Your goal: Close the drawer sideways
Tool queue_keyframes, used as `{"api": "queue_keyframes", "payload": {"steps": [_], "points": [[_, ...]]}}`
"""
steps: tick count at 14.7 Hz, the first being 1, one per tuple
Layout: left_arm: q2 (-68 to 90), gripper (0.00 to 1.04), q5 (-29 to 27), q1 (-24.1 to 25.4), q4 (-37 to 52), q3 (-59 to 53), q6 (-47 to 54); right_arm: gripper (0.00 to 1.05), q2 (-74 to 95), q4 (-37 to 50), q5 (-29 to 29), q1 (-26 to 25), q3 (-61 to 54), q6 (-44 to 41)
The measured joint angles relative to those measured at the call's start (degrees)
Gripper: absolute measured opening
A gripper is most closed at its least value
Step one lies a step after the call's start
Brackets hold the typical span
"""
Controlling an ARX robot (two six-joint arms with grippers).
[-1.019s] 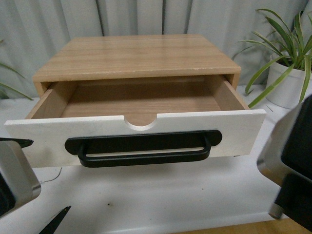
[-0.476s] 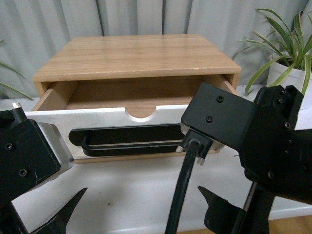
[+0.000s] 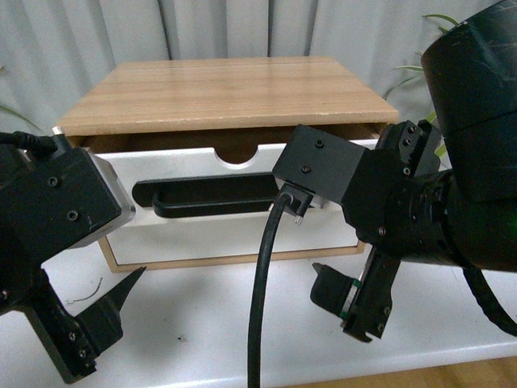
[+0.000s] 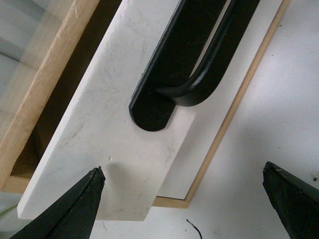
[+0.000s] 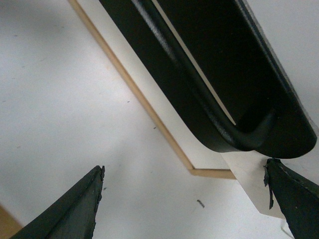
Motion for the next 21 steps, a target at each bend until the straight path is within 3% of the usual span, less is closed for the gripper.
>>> {"api": "queue_keyframes", "payload": {"steps": [6, 10, 13, 15, 19, 21], "points": [[7.8, 0.98, 0.4, 1.2, -3.8, 10.7, 2.4, 0.98, 9.9, -2.5, -1.0, -3.3, 11.2, -2.6], [6.4, 0.98, 0.2, 1.1, -3.7, 9.1, 2.2, 0.98, 8.4, -2.5, -2.7, -4.6, 9.4, -0.8], [-4.1, 0.98, 0.2, 1.3, -4.1, 1.1, -1.0, 0.98, -4.1, 1.7, -3.4, -6.7, 0.9, 2.9], [-18.3, 0.98, -0.6, 2.2, -8.9, -6.2, -6.8, 0.98, -15.1, 4.0, -3.5, -7.5, -10.2, 9.0], [-51.9, 0.98, -4.1, 6.6, -27.4, -13.2, -24.1, 0.98, -41.4, 2.3, 2.5, -9.7, -27.1, 23.5], [-67.1, 0.98, -4.1, 11.8, -36.9, -15.9, -35.0, 0.98, -54.6, -4.6, 5.3, -12.3, -34.1, 31.0]]}}
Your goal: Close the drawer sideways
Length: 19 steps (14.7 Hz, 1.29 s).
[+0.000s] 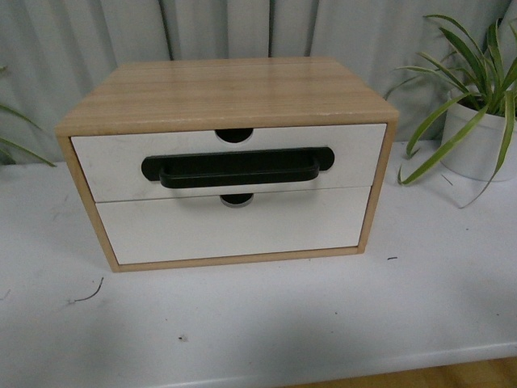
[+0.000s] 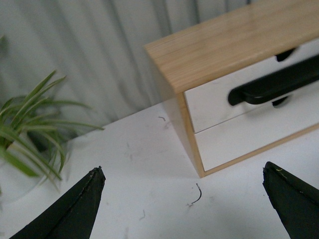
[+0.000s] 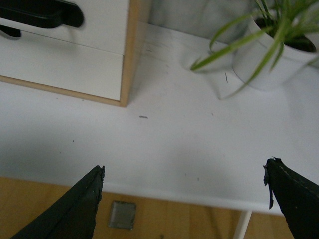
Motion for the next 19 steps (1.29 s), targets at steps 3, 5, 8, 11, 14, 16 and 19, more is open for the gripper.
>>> {"api": "queue_keyframes", "payload": {"steps": [3, 5, 8, 11, 14, 16, 19], "points": [[-8.0, 0.98, 2.5, 6.8, -6.1, -3.4, -15.7, 0.98, -18.3, -3.8, -0.2, -3.0, -4.0, 15.1], [-8.2, 0.94, 0.8, 5.2, -1.7, -4.5, -17.1, 0.98, -17.7, -4.4, -0.3, -3.0, -4.2, 18.0], [-12.3, 0.58, -4.6, -0.2, 0.5, -6.2, -16.5, 0.68, -20.9, 10.3, 2.4, -4.3, -10.4, 14.8], [-15.3, 0.22, -4.5, -0.1, -2.4, -6.2, -16.4, 0.31, -25.7, 6.6, -4.6, -11.7, -11.5, 13.8], [-21.5, 0.02, -4.5, -0.1, -11.3, -6.1, -16.2, 0.02, -29.0, 5.3, -5.2, -12.0, -13.2, 13.6], [-26.2, 0.02, -4.6, -0.1, -13.8, -5.8, -16.2, 0.02, -32.2, 3.3, -5.3, -12.0, -13.2, 13.5], [-26.3, 0.02, -4.5, -0.1, -14.3, -6.1, -16.2, 0.02, -35.4, -0.3, -5.2, -12.0, -13.2, 13.5]]}}
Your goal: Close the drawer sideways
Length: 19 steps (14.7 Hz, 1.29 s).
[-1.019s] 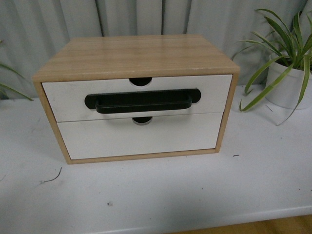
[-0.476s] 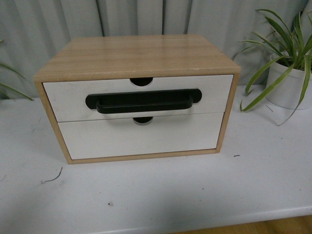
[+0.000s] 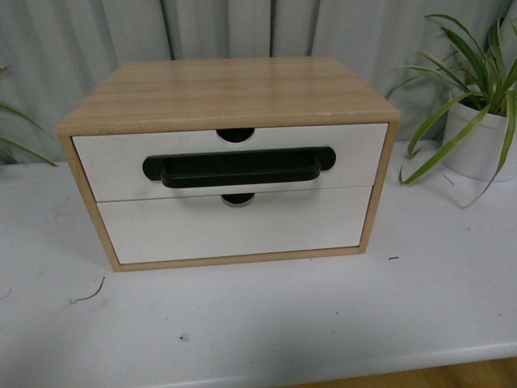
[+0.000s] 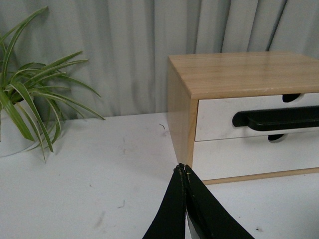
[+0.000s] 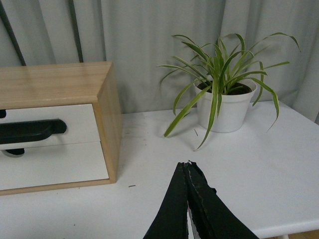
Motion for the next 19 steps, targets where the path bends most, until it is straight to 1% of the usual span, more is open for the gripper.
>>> {"api": "queue_keyframes", "payload": {"steps": [3, 4, 5, 8, 9, 15, 17, 18, 19], "points": [[0.0, 0.02, 0.0, 0.0, 0.1, 0.0, 0.0, 0.02, -2.8, -3.0, 0.0, 0.0, 0.0, 0.0], [0.0, 0.02, 0.0, 0.0, 0.1, 0.0, 0.0, 0.02, -7.2, -10.0, 0.0, 0.0, 0.0, 0.0], [0.0, 0.02, 0.0, 0.0, 0.1, 0.0, 0.0, 0.02, -12.3, -12.3, 0.0, 0.0, 0.0, 0.0], [0.0, 0.02, 0.0, 0.0, 0.1, 0.0, 0.0, 0.02, -12.3, -12.9, 0.0, 0.0, 0.0, -0.1], [0.0, 0.03, 0.0, 0.0, 0.1, 0.0, 0.0, 0.06, -12.3, -12.8, 0.0, 0.0, 0.0, -0.1], [0.0, 0.72, 0.0, 0.0, 0.1, 0.0, 0.0, 0.75, -12.3, -12.8, 0.0, 0.0, 0.0, -0.1], [0.0, 0.88, 0.0, 0.0, 0.1, 0.0, 0.0, 0.91, -12.3, -12.8, 0.0, 0.0, 0.0, -0.1], [0.0, 1.00, 0.0, 0.0, 0.1, 0.0, 0.0, 1.00, -12.3, -12.8, 0.0, 0.0, 0.0, -0.1], [0.0, 0.98, 0.0, 0.0, 0.1, 0.0, 0.0, 0.97, -12.3, -12.8, 0.0, 0.0, 0.0, -0.1]]}}
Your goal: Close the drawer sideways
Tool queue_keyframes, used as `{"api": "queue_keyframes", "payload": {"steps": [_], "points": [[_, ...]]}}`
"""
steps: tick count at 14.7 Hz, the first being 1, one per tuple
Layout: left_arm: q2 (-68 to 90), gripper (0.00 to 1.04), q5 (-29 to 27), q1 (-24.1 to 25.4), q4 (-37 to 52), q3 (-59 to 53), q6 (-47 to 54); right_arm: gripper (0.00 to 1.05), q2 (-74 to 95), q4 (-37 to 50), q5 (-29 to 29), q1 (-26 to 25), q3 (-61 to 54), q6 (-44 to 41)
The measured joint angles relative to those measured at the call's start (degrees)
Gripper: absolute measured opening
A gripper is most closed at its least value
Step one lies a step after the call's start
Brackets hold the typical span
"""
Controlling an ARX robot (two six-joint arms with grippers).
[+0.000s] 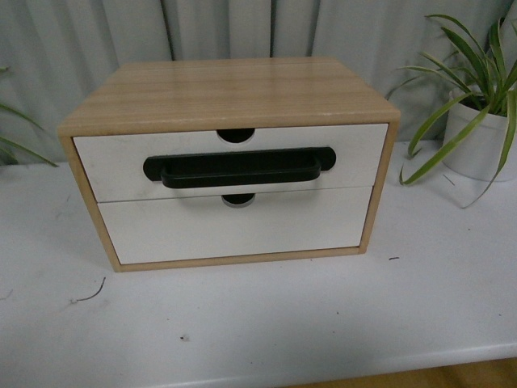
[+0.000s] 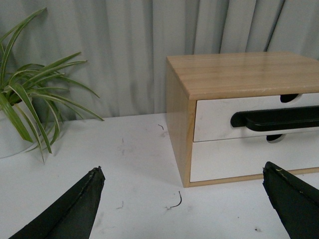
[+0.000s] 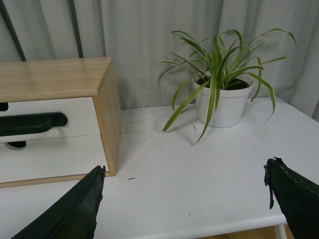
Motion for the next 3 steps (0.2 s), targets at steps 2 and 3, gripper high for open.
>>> {"api": "queue_keyframes", "payload": {"steps": [2, 3], "points": [[0.0, 0.98, 0.0, 0.0, 0.0, 0.0, 0.0, 0.98, 0.0, 0.0, 0.0, 0.0, 0.0, 0.0], [0.0, 0.98, 0.0, 0.0, 0.0, 0.0, 0.0, 0.98, 0.0, 0.0, 0.0, 0.0, 0.0, 0.0]]}}
